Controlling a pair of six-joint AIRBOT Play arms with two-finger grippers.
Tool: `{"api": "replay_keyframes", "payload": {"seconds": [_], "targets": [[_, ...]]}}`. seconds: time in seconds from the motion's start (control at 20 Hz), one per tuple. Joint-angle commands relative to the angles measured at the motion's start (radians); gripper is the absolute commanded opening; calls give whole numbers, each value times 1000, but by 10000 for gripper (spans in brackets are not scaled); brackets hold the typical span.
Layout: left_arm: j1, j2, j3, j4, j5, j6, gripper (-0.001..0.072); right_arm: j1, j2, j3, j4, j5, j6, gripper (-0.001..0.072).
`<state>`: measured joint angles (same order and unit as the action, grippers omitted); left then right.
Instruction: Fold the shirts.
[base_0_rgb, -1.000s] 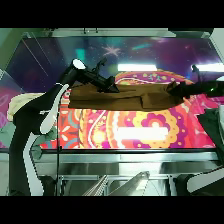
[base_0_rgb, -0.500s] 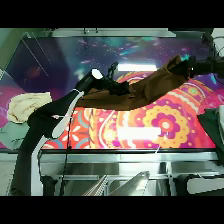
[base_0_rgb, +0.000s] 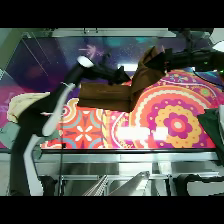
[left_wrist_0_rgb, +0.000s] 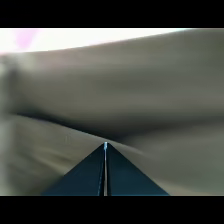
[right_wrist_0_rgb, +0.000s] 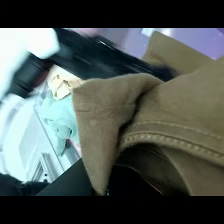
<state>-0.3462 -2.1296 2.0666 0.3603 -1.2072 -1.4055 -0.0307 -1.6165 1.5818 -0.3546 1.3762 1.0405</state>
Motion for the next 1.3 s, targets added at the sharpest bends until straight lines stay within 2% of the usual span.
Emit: {"api": "replay_keyframes", "payload": {"seconds": [0.0, 0.2, 0.3, 0.35, 0.4, 0.45, 0.5, 0.55, 0.6, 0.65, 0.75, 0.8, 0.95, 1.05, 1.15, 1.25], "targets": [[192, 212, -54, -213, -245, 52, 8, 134, -26, 1, -12, -157, 8, 22], [422, 473, -118, -146, -318, 64, 9, 401, -146, 1, -11, -470, 2, 23], [492, 557, -158, -141, -327, 117, 10, 533, -243, 16, -7, -651, -34, 44], [513, 591, -185, -141, -331, 149, 10, 587, -298, 37, -6, -714, -45, 264], [530, 622, -220, -141, -332, 180, 10, 634, -352, 67, 4, -753, -49, 581], [546, 651, -262, -142, -331, 206, 10, 666, -391, 100, 8, -761, -49, 634], [554, 675, -304, -142, -331, 230, 10, 685, -412, 130, 21, -759, -49, 632], [558, 693, -345, -142, -330, 251, 11, 689, -410, 149, 24, -758, -49, 546], [558, 704, -381, -142, -330, 268, 11, 680, -393, 169, 15, -746, -50, 269], [558, 710, -413, -143, -332, 279, 11, 657, -362, 180, -4, -716, -49, 24], [557, 713, -468, -143, -343, 299, 11, 579, -283, 180, -58, -631, -42, 20], [556, 712, -497, -144, -340, 299, 11, 533, -245, 180, -110, -584, 1, 21], [557, 712, -557, -144, -356, 318, 12, 373, -150, 180, -349, -395, 238, 20], [557, 713, -578, -145, -377, 333, 12, 291, -119, 177, -479, -208, 334, 20], [557, 713, -592, -146, -400, 343, 12, 244, -97, 118, -528, -83, 336, 20], [557, 713, -592, -147, -423, 351, 12, 201, -50, -37, -528, -144, 321, 20]]}}
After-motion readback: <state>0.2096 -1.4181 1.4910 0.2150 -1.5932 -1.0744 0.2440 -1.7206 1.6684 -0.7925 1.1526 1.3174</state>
